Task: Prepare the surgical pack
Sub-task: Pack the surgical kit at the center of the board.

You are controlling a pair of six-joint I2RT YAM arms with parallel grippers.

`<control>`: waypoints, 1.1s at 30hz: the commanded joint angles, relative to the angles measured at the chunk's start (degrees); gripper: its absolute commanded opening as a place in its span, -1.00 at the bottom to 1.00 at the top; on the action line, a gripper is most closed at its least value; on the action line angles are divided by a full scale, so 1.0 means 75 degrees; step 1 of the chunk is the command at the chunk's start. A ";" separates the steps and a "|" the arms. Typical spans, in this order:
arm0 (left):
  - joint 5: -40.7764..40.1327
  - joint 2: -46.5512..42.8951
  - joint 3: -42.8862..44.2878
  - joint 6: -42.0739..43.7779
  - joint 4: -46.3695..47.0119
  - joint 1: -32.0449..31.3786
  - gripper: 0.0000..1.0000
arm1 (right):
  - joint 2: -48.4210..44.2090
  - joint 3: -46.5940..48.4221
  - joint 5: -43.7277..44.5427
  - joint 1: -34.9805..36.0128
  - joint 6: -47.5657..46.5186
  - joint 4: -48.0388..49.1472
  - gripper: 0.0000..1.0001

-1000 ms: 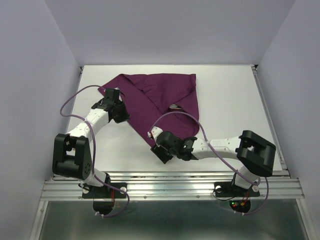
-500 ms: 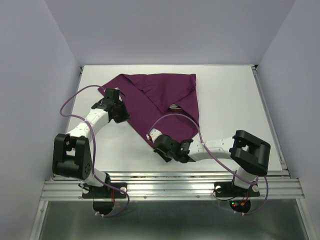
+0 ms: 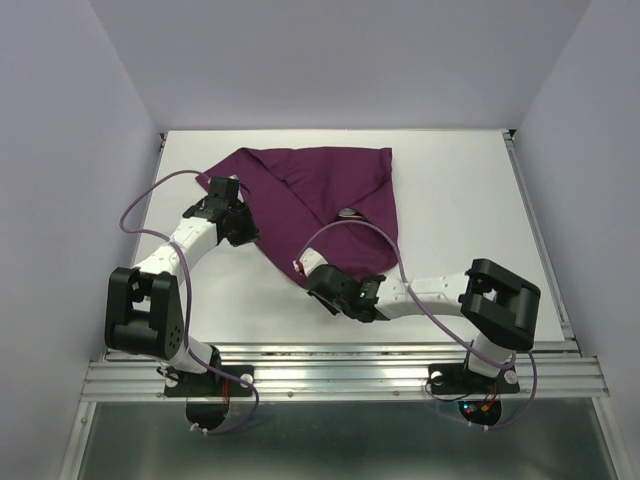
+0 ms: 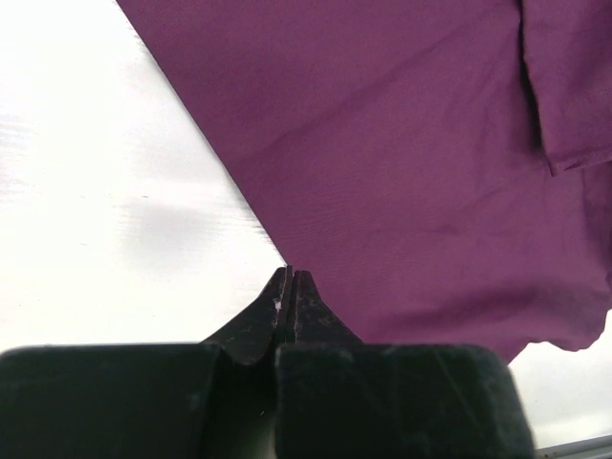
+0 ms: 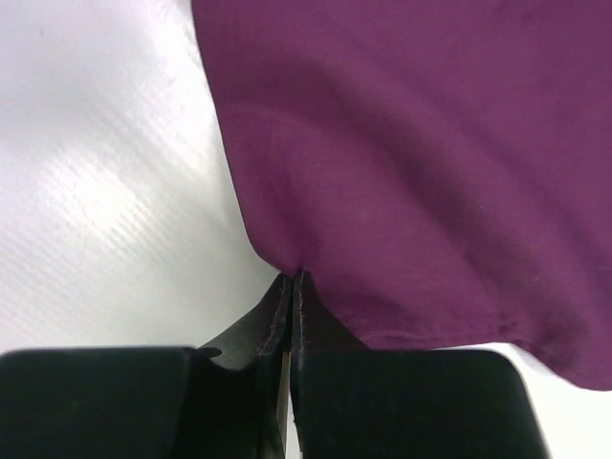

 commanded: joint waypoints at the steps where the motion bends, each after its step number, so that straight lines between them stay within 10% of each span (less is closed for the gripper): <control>1: 0.0009 -0.0091 0.0210 0.0114 0.0087 0.0064 -1.00 | -0.0326 0.0653 0.0533 -0.0314 -0.0324 0.0509 -0.99; 33: 0.0148 -0.0185 0.0294 0.0196 0.0228 0.0416 -1.00 | 0.0904 0.3357 0.0217 -0.2539 -0.1786 0.1773 -0.99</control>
